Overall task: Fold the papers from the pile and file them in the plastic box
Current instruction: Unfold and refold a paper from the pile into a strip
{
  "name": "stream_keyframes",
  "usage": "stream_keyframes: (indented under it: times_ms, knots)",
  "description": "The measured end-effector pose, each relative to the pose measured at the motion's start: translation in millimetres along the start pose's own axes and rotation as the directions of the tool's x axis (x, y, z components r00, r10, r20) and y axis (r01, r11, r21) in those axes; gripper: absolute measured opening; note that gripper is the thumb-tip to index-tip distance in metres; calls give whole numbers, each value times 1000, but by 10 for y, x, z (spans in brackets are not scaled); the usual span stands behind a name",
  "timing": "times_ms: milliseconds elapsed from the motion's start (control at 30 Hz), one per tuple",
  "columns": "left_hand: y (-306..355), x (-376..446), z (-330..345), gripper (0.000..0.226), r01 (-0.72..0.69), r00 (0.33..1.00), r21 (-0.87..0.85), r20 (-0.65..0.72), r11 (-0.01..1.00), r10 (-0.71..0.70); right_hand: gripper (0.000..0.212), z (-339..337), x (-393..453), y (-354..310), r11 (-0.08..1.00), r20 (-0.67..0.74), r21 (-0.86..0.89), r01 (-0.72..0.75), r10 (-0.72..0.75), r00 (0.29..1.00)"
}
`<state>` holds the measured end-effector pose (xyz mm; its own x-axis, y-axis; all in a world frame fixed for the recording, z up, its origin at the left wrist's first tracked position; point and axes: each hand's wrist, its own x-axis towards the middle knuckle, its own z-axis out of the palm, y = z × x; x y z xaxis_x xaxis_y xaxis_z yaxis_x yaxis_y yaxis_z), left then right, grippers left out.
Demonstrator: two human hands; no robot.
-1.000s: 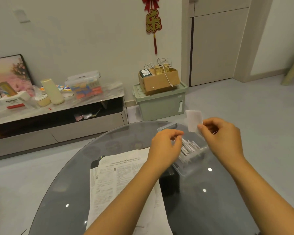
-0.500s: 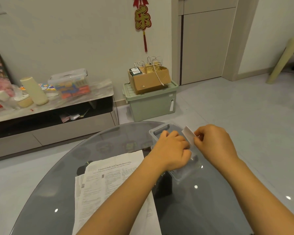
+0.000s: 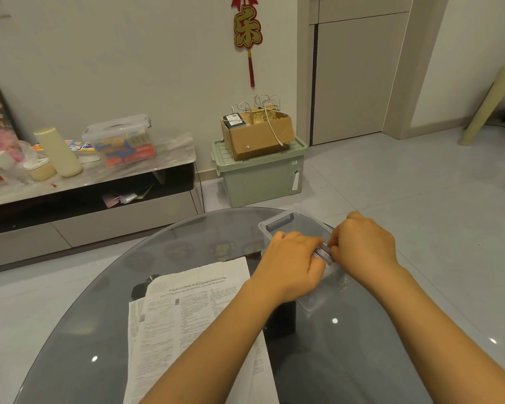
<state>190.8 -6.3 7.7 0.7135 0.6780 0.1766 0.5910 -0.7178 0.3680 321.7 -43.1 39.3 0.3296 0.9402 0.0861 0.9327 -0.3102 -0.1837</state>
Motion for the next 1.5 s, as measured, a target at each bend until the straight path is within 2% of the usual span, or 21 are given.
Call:
stream_keyframes:
  times_ms: [67, 200, 367, 567, 734, 834, 901, 1001, 1068, 1268, 1401, 1501]
  knots:
    - [23, -3, -14, 72, -29, 999, 38, 23, 999, 28, 16, -16, 15, 37, 996, 45, 94, -4, 0, 999]
    - [35, 32, -56, 62, -37, 995, 117, 98, 992, 26, 18, -86, 36, 139, 946, 106, 326, -3, -33, 994]
    - [57, 54, -51, 62, -18, 993, 169, 118, 985, -2, 20, -86, 54, 210, 920, 115, 392, -16, -32, 993]
    - [45, -101, -104, 76, 0, 1000, 78, -4, 997, 1, 12, -53, -10, 165, 881, 29, 464, 87, -113, 993]
    - [74, -464, -281, 73, 75, 993, 31, -90, 997, -72, 14, -10, -177, 51, 824, -93, 511, 244, -229, 969]
    - [79, -839, -394, 71, 144, 986, 26, -83, 989, -142, 18, -3, -387, -94, 777, -110, 532, 336, -330, 938]
    - [63, -1042, -418, 62, 217, 976, 35, -35, 975, -216, 18, 33, -501, -163, 743, -121, 545, 389, -389, 913]
    - [39, -1408, -472, 46, 370, 926, 76, 56, 926, -374, 15, 114, -690, -313, 719, -73, 529, 451, -491, 868]
    - [5, -1607, -471, 42, 405, 907, 80, 90, 911, -411, 16, 181, -777, -372, 704, -53, 514, 491, -545, 837]
    - [-149, -2033, -418, 50, 459, 865, 68, 196, 886, -463, 21, 404, -937, -524, 688, 61, 469, 553, -650, 757]
    - [-248, -2139, -350, 74, 470, 808, 118, 341, 875, -481, 28, 497, -971, -554, 666, 139, 440, 603, -714, 686]
    - [-310, -2156, -308, 80, 467, 783, 146, 390, 872, -484, 36, 585, -980, -572, 641, 210, 415, 645, -758, 618]
